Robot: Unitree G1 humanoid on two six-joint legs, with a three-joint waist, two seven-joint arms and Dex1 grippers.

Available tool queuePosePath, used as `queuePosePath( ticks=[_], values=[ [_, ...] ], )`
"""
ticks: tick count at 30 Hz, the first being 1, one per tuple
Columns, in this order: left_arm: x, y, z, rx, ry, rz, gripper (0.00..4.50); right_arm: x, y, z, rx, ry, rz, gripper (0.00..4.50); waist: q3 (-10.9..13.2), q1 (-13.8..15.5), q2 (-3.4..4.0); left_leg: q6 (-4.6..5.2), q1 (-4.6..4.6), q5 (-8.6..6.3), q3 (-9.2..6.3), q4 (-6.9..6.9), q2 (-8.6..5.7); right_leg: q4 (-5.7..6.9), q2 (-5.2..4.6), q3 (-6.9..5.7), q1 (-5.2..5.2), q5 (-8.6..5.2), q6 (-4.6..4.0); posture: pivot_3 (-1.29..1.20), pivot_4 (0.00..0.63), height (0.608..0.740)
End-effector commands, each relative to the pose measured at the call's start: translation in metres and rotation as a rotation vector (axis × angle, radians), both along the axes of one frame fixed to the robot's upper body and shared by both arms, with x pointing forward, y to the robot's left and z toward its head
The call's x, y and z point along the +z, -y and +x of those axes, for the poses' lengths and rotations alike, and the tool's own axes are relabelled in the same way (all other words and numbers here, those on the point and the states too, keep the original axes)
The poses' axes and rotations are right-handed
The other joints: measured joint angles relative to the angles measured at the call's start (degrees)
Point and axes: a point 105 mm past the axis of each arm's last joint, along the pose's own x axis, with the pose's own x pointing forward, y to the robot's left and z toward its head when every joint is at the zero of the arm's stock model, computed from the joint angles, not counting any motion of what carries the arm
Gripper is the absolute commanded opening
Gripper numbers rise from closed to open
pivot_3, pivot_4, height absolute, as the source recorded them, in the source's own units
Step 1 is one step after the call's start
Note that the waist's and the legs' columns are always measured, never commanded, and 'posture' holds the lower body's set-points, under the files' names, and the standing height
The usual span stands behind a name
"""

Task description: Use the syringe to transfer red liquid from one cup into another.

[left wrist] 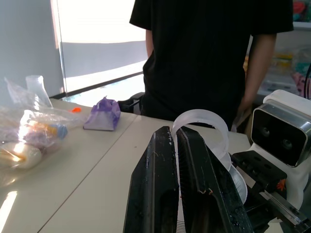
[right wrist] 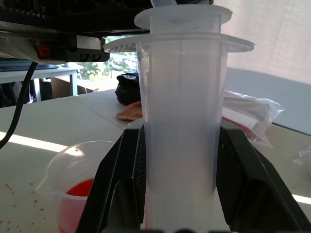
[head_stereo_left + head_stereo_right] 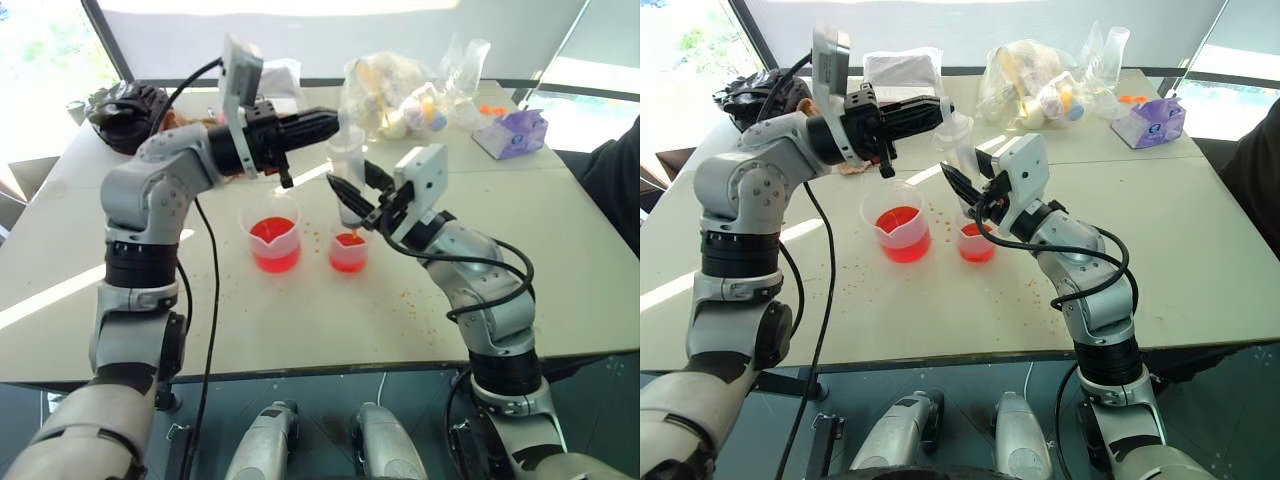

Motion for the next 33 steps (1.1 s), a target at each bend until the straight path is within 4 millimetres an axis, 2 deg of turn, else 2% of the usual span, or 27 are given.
queuePosePath(
  ticks=[1, 6, 9, 15, 17, 24, 27, 31, 33],
  values=[
    [-0.007, 0.017, -0.013, -0.081, 0.001, 0.051, 0.02, 0.026, -0.005, -0.011, 0.030, 0.103, 0.033, 1.32, 0.00, -0.01, 0.00, 0.00, 0.00, 0.00, 0.00, 0.00, 0.00, 0.00, 0.00, 0.00, 0.00, 0.00, 0.00, 0.00, 0.150, 0.736],
    [-0.007, 0.015, -0.014, -0.070, -0.011, 0.054, 0.02, 0.027, -0.004, -0.011, 0.032, 0.102, 0.033, 1.32, 0.00, 0.00, 0.00, 0.00, 0.00, 0.00, 0.00, 0.00, 0.00, 0.00, 0.00, 0.00, 0.00, 0.00, 0.00, 0.00, 0.150, 0.736],
    [-0.006, 0.011, -0.016, -0.075, -0.029, 0.052, 0.88, 0.027, -0.005, -0.010, 0.036, 0.103, 0.033, 1.32, 0.00, -0.01, 0.00, 0.00, 0.00, 0.00, 0.00, 0.00, 0.00, 0.00, 0.00, 0.00, 0.00, 0.00, 0.00, 0.00, 0.150, 0.736],
    [-0.002, 0.002, -0.020, -0.029, 0.008, 0.055, 2.02, 0.030, -0.003, -0.008, 0.039, 0.107, 0.034, 1.32, 0.00, -0.10, 0.00, 0.00, 0.00, 0.00, -0.01, 0.00, 0.01, 0.00, 0.01, 0.00, 0.00, 0.00, 0.00, 0.00, 0.150, 0.736],
    [-0.001, -0.003, -0.023, -0.008, 0.024, 0.053, 2.02, 0.031, -0.003, -0.007, 0.037, 0.108, 0.036, 1.32, 0.00, -0.05, 0.00, 0.00, 0.01, 0.00, -0.01, 0.00, 0.01, 0.00, 0.01, 0.01, 0.00, 0.00, 0.00, 0.00, 0.150, 0.736],
    [0.011, -0.049, -0.021, 0.191, 0.035, -0.002, 2.02, 0.043, 0.003, -0.004, 0.036, 0.120, 0.053, 1.32, 0.00, -0.04, 0.00, 0.00, 0.02, 0.00, -0.03, -0.01, 0.02, 0.00, 0.01, 0.00, -0.01, 0.00, 0.00, 0.00, 0.150, 0.736],
    [0.017, -0.060, -0.023, 0.247, 0.038, -0.030, 2.02, 0.046, 0.005, -0.003, 0.035, 0.121, 0.060, 1.32, 0.00, 0.08, 0.00, 0.00, 0.02, 0.00, -0.02, 0.00, 0.01, 0.00, -0.01, 0.00, 0.01, 0.00, 0.00, 0.00, 0.150, 0.736],
    [0.011, -0.076, -0.042, 0.305, 0.038, -0.013, 2.02, 0.058, 0.014, 0.001, 0.014, 0.108, 0.075, 1.32, 0.00, -0.04, 0.00, 0.00, 0.02, 0.00, 0.00, 0.00, 0.00, -0.01, -0.04, 0.02, 0.02, 0.00, 0.00, 0.00, 0.150, 0.736],
    [0.002, -0.078, -0.053, 0.304, 0.023, 0.021, 2.02, 0.061, 0.025, 0.014, -0.064, 0.051, 0.010, 1.32, 0.01, -0.09, 0.01, 0.00, 0.02, 0.00, 0.02, -0.02, 0.01, 0.01, -0.04, 0.05, -0.01, 0.00, 0.00, 0.00, 0.150, 0.736]
  ],
)
